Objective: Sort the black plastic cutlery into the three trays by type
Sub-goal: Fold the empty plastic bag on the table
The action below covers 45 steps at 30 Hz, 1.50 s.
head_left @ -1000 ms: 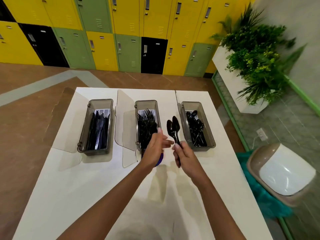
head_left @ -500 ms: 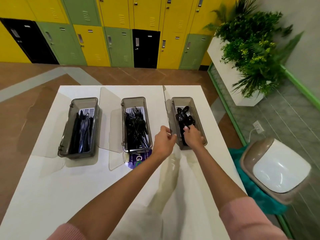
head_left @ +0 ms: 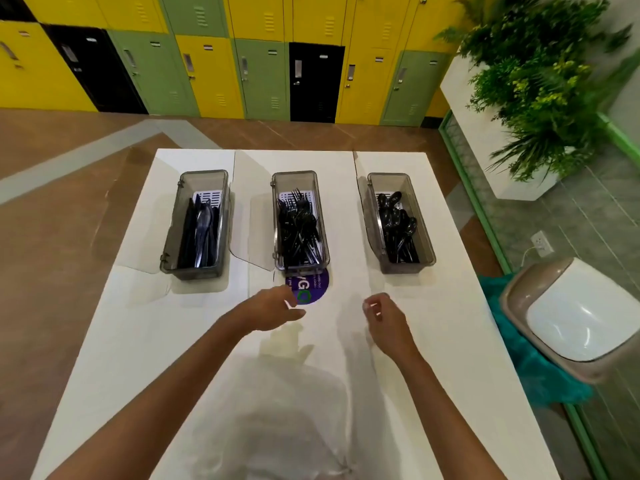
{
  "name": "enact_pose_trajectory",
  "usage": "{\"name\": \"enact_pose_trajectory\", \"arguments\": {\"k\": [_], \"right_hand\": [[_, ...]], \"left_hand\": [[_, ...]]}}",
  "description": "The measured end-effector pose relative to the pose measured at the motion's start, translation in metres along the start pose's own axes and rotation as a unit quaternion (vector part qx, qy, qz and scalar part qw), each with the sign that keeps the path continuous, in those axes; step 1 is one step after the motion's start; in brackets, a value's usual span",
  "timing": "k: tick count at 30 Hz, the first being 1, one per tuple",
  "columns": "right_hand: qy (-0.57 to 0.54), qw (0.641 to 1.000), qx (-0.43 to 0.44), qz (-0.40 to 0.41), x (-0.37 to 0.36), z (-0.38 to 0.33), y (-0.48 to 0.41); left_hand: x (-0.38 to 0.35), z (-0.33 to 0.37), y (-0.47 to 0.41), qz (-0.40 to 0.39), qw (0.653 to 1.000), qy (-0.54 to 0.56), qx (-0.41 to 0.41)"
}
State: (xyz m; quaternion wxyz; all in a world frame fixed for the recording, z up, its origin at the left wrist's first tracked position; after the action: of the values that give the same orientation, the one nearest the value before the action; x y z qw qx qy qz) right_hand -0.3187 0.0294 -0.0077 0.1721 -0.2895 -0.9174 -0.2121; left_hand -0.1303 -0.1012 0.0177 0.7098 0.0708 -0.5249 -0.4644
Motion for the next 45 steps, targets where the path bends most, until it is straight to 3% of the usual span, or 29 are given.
{"name": "enact_pose_trajectory", "arguments": {"k": [3, 6, 8, 11, 13, 16, 19, 22, 24, 26, 28, 30, 32, 35, 39, 42, 45], "right_hand": [[0.097, 0.964, -0.152, -0.196, -0.030, 0.032, 0.042], [0.107, 0.941, -0.204, -0.247, -0.042, 0.042, 0.073], [0.054, 0.935, -0.234, -0.261, -0.049, 0.041, 0.085], [-0.017, 0.925, -0.241, -0.294, -0.063, 0.035, 0.098], [-0.039, 0.933, -0.205, -0.294, -0.069, 0.030, 0.097], [-0.112, 0.951, -0.172, -0.230, -0.066, 0.021, 0.090], [-0.233, 0.951, -0.171, -0.108, -0.054, 0.022, 0.083], [-0.276, 0.945, -0.176, -0.017, -0.044, 0.033, 0.081], [-0.294, 0.938, -0.180, 0.020, -0.042, 0.039, 0.082], [-0.319, 0.926, -0.194, 0.047, -0.044, 0.045, 0.084], [-0.328, 0.919, -0.211, 0.055, -0.050, 0.050, 0.087], [-0.326, 0.917, -0.227, 0.044, -0.059, 0.054, 0.090], [-0.319, 0.919, -0.231, 0.034, -0.064, 0.054, 0.093], [-0.261, 0.945, -0.193, 0.039, -0.059, 0.050, 0.094], [-0.075, 0.989, -0.111, 0.056, -0.037, 0.049, 0.095], [0.057, 0.993, -0.099, 0.025, -0.031, 0.060, 0.100], [0.107, 0.987, -0.120, -0.021, -0.036, 0.071, 0.109]], "left_hand": [[-0.013, -0.057, 0.024, -0.065, 0.983, -0.147, 0.088], [-0.028, -0.088, 0.052, -0.125, 0.963, -0.182, 0.156], [-0.041, -0.099, 0.070, -0.174, 0.953, -0.134, 0.207], [-0.062, -0.105, 0.081, -0.216, 0.947, 0.084, 0.223], [-0.058, -0.100, 0.071, -0.150, 0.966, 0.123, 0.172], [-0.026, -0.079, 0.054, 0.041, 0.993, 0.083, 0.073], [0.004, -0.056, 0.049, 0.221, 0.968, 0.119, -0.017], [0.019, -0.029, 0.069, 0.389, 0.916, 0.073, -0.066], [0.011, -0.018, 0.089, 0.456, 0.886, 0.051, -0.074], [-0.015, -0.015, 0.097, 0.415, 0.903, 0.082, -0.079], [-0.050, -0.018, 0.090, 0.293, 0.947, 0.112, -0.069], [-0.081, -0.022, 0.080, 0.167, 0.982, 0.062, -0.069], [-0.101, -0.025, 0.073, 0.081, 0.992, 0.021, -0.097], [-0.103, -0.042, 0.065, 0.065, 0.992, 0.015, -0.110], [-0.097, -0.087, 0.060, 0.018, 0.996, -0.062, -0.067], [-0.090, -0.117, 0.061, -0.009, 0.996, -0.083, -0.015], [-0.086, -0.126, 0.061, -0.049, 0.991, -0.124, 0.017]]}}
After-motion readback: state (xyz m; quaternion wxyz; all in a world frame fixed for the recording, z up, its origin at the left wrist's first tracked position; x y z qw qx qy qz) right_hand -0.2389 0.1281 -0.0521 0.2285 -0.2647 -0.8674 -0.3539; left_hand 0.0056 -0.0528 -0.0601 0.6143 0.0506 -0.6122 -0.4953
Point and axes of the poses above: each hand's wrist, its own y-axis away from the middle knuckle, its own x-axis out of the back of the hand, z = x × y, the point moved 7 cm from there along -y, towards the middle knuckle, and after that the axes turned 13 degrees about -y, right-handed, at the moved point
